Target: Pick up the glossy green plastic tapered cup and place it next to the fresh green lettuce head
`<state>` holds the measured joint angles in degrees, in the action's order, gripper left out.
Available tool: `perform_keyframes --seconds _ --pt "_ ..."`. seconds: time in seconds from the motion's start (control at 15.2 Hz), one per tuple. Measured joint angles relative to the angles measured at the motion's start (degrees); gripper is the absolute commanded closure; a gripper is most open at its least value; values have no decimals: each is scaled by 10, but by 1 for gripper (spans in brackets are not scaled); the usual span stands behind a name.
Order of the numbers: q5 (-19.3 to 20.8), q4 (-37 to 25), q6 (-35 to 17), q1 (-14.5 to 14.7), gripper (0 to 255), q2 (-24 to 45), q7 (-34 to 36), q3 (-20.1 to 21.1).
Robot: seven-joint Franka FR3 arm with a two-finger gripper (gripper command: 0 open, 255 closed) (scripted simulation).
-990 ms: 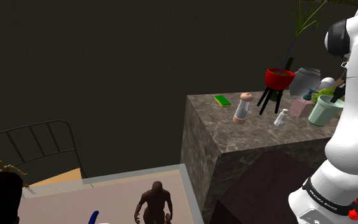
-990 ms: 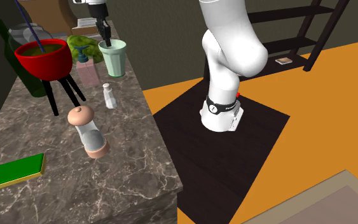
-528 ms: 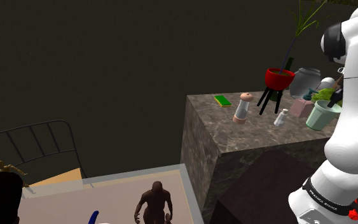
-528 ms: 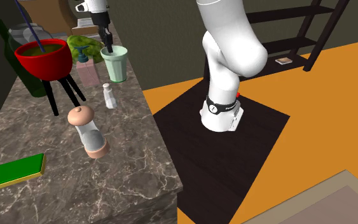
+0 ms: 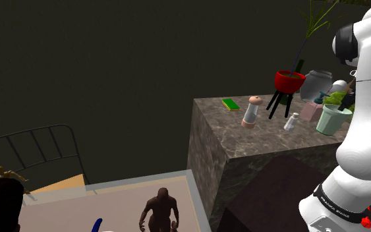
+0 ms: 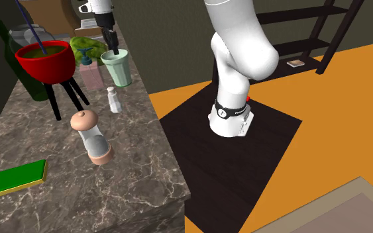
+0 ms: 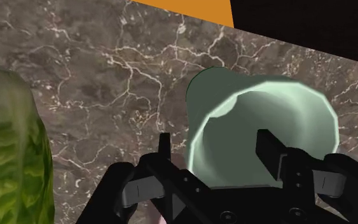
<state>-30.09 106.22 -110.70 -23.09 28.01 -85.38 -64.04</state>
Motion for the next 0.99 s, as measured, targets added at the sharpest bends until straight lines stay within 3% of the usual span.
perform_keyframes --seconds 0.26,0.59,0.99 --pt "0 0 0 0 0 0 0 0" --pt "25 -44 52 2 0 -19 15 -19" --pt "29 -49 59 5 0 -23 19 -22"
